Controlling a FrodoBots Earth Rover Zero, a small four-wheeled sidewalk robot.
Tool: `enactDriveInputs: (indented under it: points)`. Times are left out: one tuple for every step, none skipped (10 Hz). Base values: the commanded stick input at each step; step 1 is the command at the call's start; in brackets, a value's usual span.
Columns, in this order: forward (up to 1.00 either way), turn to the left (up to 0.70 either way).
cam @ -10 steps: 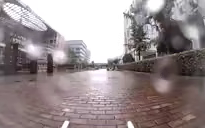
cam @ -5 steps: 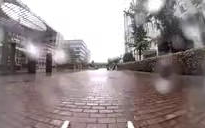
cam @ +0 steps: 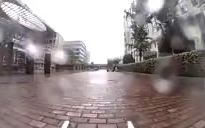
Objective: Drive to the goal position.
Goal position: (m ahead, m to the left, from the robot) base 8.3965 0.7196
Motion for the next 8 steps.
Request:
enactDriveInputs:
  points:
    - [0.7,0.0]
    - [0.7,0.0]
    - [0.7,0.0]
    - [0.7,0.0]
    - [0.7,0.0]
    - [0.7,0.0]
    - [0.7,0.0]
    - [0.7,0.0]
